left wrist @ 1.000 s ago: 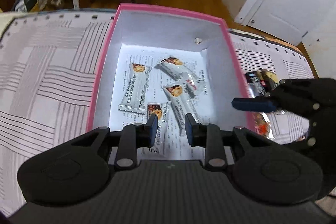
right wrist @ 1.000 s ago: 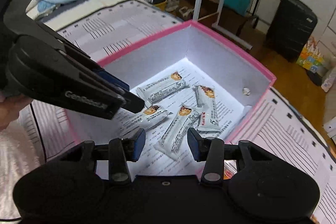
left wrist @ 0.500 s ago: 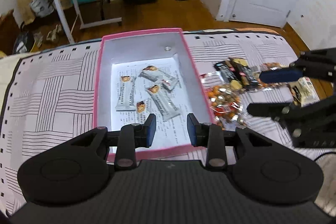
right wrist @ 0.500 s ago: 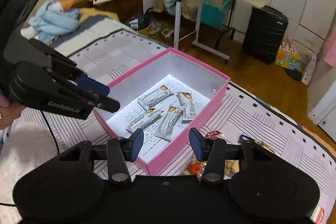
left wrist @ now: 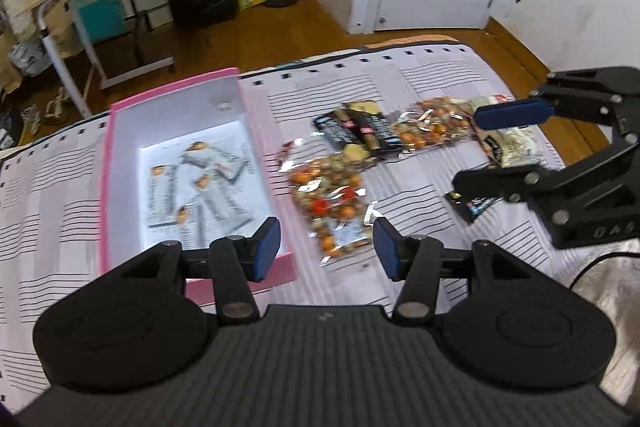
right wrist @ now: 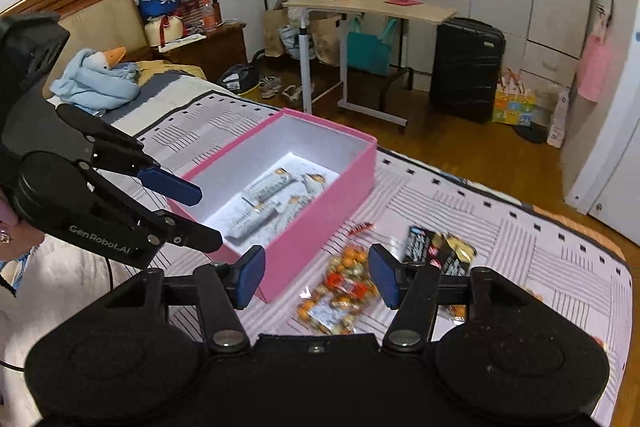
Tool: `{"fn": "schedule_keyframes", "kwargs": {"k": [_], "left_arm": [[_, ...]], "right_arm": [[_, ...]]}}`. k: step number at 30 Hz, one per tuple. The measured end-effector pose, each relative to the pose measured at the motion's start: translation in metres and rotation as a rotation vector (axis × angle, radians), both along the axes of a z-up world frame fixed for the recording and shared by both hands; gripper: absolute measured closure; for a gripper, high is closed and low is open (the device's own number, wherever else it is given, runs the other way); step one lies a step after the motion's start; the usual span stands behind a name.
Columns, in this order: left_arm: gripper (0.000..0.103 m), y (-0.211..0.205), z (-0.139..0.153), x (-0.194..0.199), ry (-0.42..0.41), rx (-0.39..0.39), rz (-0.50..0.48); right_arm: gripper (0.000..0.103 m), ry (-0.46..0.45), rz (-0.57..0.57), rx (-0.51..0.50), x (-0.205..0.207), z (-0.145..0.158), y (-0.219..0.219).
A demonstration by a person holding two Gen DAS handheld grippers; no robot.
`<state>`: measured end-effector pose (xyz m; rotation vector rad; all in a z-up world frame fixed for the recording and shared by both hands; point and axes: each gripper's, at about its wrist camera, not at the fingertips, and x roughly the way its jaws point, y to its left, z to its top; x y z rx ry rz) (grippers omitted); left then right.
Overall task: Organize snacks
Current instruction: 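Move both grippers back toward the clear bag of coated peanuts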
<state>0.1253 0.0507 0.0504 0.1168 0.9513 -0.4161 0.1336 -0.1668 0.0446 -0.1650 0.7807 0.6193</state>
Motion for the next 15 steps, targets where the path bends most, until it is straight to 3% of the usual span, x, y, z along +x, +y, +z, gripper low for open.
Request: {"fn": "schedule_keyframes", "kwargs": {"k": [3,6,10,15], "left_arm": [[0.047,-0.017,-0.009,0.003,0.012,-0.015,-0.011],[0.039,-0.031,-0.024,0.010,0.043,0.000,0.005],[0.036,-0.043,-0.042,0.018,0.043,0.042,0.030],[0.029,-0.052,-0.057,0.023,0.041,0.071,0.027]], "right_arm": [[0.039,-0.010,0.002,0.000,-0.001,-0.013,-0.011],[0.026,-0.065,0.044,0.005,-0.006,-0.026,-0.018],[0.025,-0.110,0.093,-0.070,-0.010,-0.048,-0.012],[0.024,-0.060,0.107,-0.073,-0.001,-0.078,-0.009]]}}
